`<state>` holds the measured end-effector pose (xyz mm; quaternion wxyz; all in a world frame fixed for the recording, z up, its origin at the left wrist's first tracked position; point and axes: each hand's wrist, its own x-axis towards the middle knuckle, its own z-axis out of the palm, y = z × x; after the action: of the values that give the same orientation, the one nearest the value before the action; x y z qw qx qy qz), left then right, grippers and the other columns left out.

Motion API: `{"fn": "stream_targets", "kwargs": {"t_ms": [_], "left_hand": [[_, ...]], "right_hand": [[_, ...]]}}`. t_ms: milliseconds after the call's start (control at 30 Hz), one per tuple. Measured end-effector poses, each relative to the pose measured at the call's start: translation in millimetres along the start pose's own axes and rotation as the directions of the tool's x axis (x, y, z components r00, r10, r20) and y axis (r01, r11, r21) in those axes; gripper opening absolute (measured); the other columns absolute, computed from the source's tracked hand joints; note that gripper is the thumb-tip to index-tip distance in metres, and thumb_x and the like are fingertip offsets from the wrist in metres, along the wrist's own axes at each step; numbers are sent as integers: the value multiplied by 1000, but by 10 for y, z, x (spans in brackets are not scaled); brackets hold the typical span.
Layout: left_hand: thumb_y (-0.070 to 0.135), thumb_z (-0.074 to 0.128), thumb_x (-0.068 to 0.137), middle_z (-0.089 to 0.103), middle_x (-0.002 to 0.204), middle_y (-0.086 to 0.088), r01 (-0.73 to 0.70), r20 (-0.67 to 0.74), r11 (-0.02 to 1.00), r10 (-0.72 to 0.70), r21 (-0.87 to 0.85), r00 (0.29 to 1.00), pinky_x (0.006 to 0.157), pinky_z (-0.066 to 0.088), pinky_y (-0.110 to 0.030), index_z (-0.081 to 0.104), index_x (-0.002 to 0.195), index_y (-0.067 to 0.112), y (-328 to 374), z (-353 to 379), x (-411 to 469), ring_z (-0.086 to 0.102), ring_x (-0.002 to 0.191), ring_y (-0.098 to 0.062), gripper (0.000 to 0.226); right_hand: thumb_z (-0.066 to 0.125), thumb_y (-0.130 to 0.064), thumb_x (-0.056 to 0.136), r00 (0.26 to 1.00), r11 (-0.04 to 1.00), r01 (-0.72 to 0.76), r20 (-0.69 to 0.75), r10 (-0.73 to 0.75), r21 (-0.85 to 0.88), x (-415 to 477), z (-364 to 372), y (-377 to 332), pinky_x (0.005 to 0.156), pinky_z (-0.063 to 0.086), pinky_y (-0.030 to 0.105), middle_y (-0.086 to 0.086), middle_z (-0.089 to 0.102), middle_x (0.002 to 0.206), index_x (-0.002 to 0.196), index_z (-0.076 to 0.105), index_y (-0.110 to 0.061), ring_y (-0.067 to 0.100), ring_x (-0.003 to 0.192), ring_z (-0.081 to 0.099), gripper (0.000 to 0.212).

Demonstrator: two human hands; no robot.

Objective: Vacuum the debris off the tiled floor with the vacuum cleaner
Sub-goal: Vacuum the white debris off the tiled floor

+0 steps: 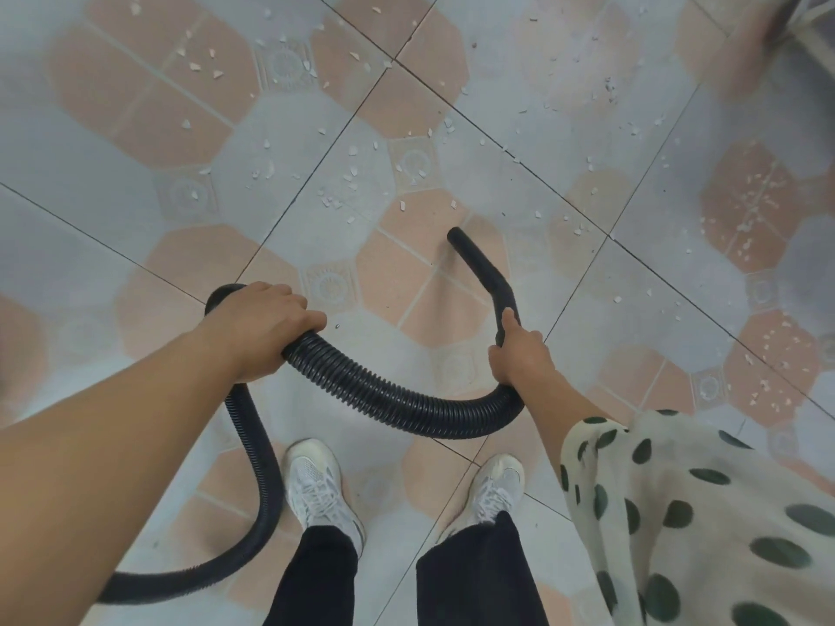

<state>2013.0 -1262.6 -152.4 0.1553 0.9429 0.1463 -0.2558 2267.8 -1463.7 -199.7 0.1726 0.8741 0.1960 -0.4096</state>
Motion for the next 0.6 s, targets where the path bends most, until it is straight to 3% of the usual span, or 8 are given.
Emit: {"fn": "stream_targets", "kwargs": {"t_ms": [200,333,600], "left_hand": [[20,52,86,34,72,12,19,36,1000,-19,-1,999,71,22,-26,45,89,34,-153,-22,-22,33,78,-12,15],[22,55,85,39,71,12,54,33,998,-53,-34,998,68,26,-26,39,83,35,-317,-39,28,38,76,-12,21],[22,52,86,47,81,13,52,83,997,-47,-62,995,71,25,-26,51,96,34,-95,-251,364,37,79,-11,16]], "right_hand": [[42,-25,102,994,994,105,3,-105,-28,10,-25,-286,76,45,37,20,40,130,156,4,-33,33,93,54,67],[42,-24,102,989,989,147,-12,-147,-14,175,-145,-462,83,48,40,19,39,130,156,5,-34,35,99,56,66],[43,-22,101,999,999,30,11,-30,-36,249,-538,-128,77,48,38,19,39,129,156,5,-33,28,83,48,67]]}}
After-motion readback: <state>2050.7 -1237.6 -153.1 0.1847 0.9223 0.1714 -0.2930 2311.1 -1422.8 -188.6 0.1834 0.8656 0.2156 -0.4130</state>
